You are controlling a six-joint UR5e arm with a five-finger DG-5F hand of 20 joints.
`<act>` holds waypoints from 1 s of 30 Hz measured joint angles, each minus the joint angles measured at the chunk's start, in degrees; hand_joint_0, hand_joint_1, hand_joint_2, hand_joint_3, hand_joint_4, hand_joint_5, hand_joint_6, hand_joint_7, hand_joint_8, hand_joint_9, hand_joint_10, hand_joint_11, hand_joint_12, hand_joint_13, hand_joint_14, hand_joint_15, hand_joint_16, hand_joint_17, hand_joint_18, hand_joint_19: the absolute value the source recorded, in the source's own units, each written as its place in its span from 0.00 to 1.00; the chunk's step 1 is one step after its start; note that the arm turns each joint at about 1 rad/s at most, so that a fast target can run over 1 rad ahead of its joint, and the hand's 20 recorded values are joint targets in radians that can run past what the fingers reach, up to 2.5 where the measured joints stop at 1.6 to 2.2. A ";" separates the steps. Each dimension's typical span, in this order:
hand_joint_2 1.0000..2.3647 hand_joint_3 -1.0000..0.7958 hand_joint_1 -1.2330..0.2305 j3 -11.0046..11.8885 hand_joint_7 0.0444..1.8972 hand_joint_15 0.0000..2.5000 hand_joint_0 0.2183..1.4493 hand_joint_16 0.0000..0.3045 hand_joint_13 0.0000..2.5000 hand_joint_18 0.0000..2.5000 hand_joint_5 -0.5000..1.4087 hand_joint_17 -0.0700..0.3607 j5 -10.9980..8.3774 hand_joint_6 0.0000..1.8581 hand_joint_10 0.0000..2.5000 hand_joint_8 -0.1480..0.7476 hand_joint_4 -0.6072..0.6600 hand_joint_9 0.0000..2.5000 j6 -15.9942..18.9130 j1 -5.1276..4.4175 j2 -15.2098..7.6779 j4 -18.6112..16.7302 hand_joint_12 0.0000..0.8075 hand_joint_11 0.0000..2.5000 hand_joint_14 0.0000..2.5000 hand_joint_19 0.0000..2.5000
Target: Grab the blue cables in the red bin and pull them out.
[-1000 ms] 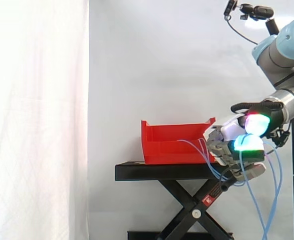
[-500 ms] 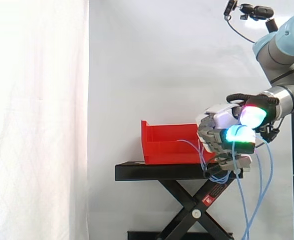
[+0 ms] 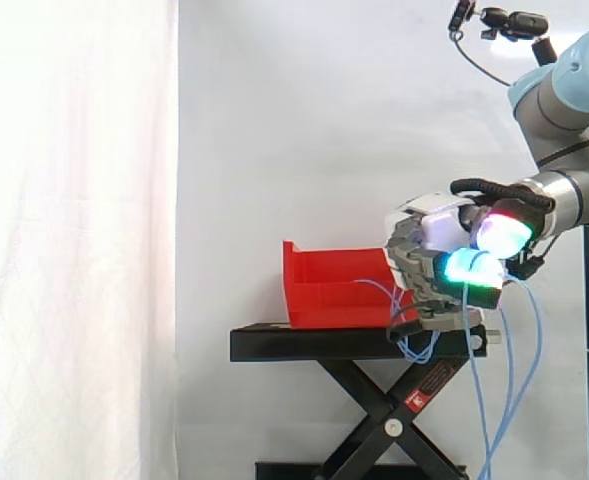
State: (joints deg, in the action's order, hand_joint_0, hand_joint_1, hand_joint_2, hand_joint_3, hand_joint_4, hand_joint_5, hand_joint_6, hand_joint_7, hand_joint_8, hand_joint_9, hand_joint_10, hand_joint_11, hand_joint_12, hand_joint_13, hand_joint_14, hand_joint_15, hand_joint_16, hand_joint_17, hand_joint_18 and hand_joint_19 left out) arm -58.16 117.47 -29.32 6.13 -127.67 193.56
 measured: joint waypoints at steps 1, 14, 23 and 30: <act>0.00 0.00 0.22 -0.01 0.28 0.51 0.47 0.14 0.43 0.41 0.67 0.39 0.00 0.56 0.00 0.36 0.47 0.50 -0.02 0.00 0.00 -0.01 0.36 0.68 0.62 0.50; 0.00 0.00 0.20 -0.02 0.28 0.54 0.55 0.14 0.44 0.41 0.64 0.38 -0.04 0.65 0.00 0.36 0.45 0.50 1.21 0.01 -0.03 1.87 0.36 0.69 0.59 0.50; 0.00 0.01 0.15 -0.09 0.26 0.54 0.57 0.14 0.43 0.41 0.60 0.38 0.03 0.76 0.00 0.36 0.41 0.49 9.09 0.02 -0.02 4.18 0.36 0.69 0.57 0.50; 0.00 0.00 0.15 -0.11 0.24 0.53 0.58 0.14 0.43 0.41 0.59 0.38 0.03 0.79 0.03 0.36 0.39 0.49 11.55 -0.03 -0.03 4.20 0.36 0.69 0.58 0.50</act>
State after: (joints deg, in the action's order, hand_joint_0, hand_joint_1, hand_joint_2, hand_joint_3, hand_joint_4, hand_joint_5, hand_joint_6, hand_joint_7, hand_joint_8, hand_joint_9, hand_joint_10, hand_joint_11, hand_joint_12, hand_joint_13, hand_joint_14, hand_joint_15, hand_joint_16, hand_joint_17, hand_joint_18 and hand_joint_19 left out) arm -58.26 117.51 -17.77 6.10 -127.70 197.76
